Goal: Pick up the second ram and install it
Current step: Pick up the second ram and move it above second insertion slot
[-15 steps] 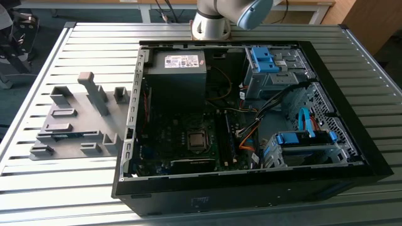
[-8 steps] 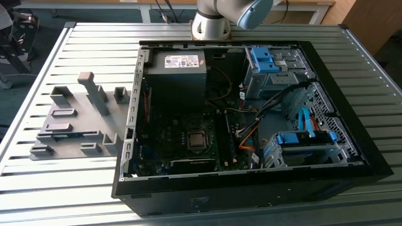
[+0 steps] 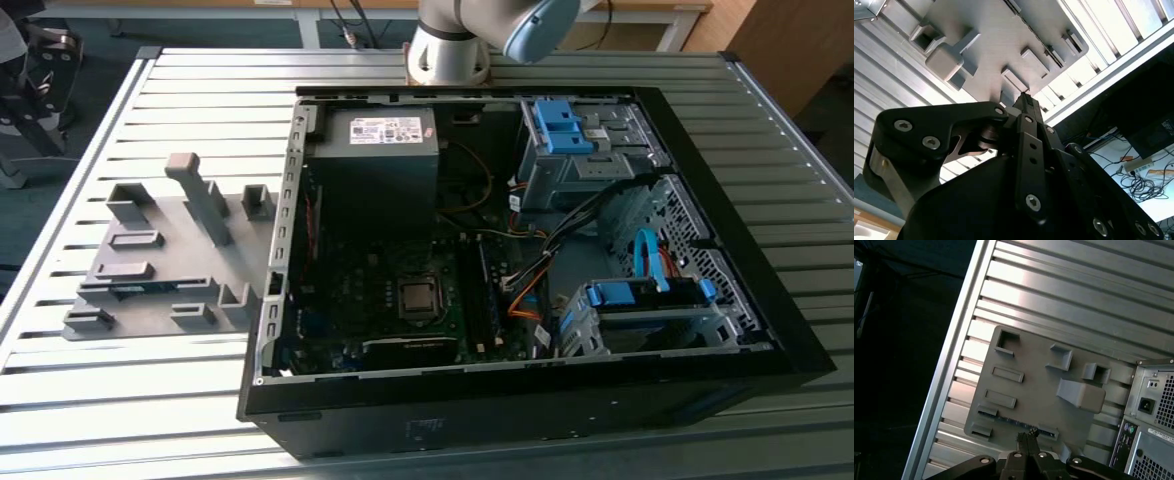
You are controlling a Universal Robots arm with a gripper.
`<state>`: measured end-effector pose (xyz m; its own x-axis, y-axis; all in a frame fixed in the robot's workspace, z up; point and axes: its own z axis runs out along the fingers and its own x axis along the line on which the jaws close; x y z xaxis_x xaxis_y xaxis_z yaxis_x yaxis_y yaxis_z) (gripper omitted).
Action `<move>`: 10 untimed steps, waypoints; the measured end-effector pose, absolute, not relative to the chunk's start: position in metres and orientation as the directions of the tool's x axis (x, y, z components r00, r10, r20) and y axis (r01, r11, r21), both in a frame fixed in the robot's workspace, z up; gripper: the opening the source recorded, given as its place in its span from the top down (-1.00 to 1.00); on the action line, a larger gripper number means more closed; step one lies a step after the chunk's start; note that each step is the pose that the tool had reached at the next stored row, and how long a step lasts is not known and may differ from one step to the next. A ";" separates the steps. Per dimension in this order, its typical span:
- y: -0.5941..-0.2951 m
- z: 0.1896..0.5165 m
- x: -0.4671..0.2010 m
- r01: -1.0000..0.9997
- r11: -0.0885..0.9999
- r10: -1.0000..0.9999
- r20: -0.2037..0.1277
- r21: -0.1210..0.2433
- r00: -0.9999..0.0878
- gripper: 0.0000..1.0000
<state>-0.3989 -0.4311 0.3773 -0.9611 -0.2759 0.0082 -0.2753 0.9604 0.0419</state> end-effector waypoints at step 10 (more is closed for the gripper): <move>-0.431 0.377 -0.399 -0.329 0.943 -0.330 0.008 0.043 -0.944 0.79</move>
